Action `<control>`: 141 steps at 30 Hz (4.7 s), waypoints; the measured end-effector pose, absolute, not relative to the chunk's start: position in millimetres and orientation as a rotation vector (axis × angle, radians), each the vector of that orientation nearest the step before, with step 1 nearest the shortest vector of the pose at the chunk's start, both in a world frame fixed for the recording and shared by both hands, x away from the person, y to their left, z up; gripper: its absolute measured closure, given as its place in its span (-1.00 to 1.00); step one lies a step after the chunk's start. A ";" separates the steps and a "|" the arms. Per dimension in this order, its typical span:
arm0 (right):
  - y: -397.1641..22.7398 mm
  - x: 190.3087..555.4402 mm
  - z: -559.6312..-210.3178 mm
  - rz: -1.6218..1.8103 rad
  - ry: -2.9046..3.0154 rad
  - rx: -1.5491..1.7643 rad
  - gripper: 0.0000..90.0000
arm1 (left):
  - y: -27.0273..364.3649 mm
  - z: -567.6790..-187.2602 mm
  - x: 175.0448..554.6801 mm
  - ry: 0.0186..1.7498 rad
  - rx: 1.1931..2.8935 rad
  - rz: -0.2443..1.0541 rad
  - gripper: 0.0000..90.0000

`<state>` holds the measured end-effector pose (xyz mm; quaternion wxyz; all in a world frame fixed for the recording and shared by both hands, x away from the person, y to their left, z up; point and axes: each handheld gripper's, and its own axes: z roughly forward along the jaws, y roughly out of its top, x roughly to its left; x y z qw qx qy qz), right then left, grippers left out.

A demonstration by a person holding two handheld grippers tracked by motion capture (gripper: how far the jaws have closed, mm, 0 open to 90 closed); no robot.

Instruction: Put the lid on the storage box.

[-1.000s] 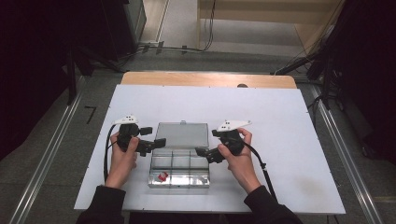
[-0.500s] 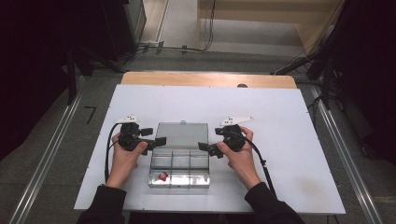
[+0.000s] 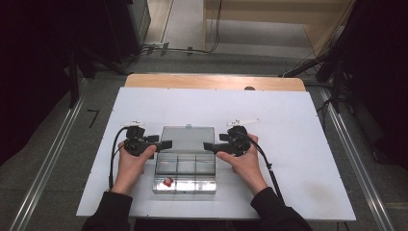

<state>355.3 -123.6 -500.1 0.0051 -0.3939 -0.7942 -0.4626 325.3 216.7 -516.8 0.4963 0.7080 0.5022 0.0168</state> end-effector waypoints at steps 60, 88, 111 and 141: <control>-130.5 348.9 -501.0 -1.565 -2.415 -1.160 0.63 | 227.2 -507.3 315.1 1.114 1.613 0.010 0.59; -133.7 337.7 -484.3 -1.669 -2.532 -1.065 0.43 | 224.9 -494.1 304.4 1.006 1.622 0.116 0.48; -131.9 331.3 -441.8 -1.767 -2.562 -0.983 0.33 | 227.9 -493.2 293.3 0.955 1.626 0.119 0.46; -133.3 315.9 -442.3 -1.795 -2.584 -0.964 0.55 | 234.0 -486.4 280.4 0.964 1.651 0.180 0.25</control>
